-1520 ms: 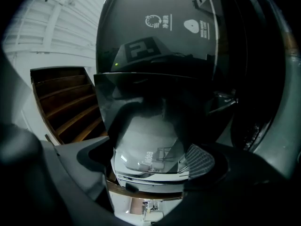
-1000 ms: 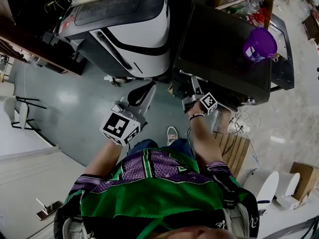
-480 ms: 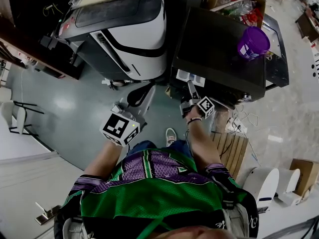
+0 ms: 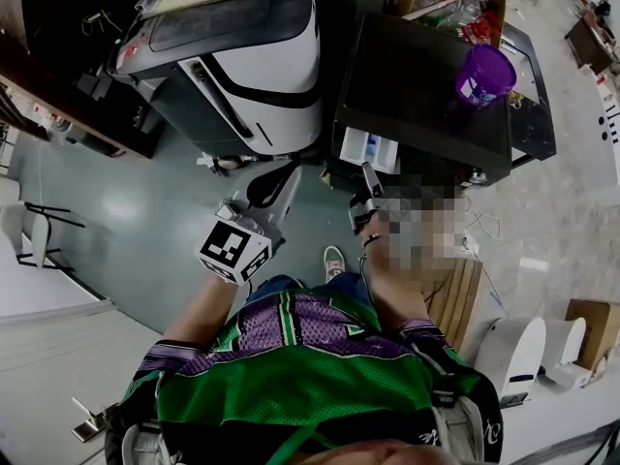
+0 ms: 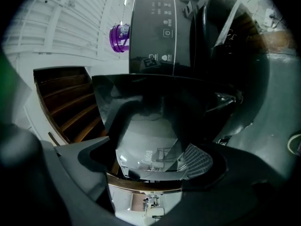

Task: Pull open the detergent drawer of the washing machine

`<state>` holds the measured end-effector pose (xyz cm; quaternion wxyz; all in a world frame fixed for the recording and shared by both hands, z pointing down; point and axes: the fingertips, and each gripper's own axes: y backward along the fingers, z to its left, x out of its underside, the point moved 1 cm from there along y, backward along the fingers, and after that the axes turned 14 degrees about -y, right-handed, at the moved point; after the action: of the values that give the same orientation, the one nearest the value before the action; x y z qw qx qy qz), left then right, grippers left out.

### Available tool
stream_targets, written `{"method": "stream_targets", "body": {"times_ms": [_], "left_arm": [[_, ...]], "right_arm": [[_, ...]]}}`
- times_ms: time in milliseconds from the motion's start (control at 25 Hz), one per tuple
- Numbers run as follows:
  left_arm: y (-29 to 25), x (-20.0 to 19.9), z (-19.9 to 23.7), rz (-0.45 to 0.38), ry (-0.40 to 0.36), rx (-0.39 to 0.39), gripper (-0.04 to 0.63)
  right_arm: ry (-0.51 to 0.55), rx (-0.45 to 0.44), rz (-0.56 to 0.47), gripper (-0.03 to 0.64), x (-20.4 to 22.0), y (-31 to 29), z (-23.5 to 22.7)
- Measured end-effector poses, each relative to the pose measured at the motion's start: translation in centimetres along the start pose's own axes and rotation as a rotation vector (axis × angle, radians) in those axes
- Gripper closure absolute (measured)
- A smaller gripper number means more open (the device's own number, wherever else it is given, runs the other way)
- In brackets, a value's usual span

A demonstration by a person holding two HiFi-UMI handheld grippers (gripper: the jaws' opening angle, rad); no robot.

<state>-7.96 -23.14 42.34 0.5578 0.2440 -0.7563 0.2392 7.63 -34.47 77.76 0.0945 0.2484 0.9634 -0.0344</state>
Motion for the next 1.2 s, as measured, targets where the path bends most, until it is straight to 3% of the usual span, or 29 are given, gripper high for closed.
{"method": "stream_targets", "body": {"times_ms": [840,1200], "left_arm": [[6.8,0.4,-0.3,-0.002,0.005,-0.014,0.578],[9.7,0.5,0.2,-0.025,0.033,-0.027,0.578]], "right_arm": [[-0.017,0.032,-0.048,0.16,2.1,3.8,-1.0],[0.058,0.06,-0.051,0.16,4.0,6.3,0.4]]}}
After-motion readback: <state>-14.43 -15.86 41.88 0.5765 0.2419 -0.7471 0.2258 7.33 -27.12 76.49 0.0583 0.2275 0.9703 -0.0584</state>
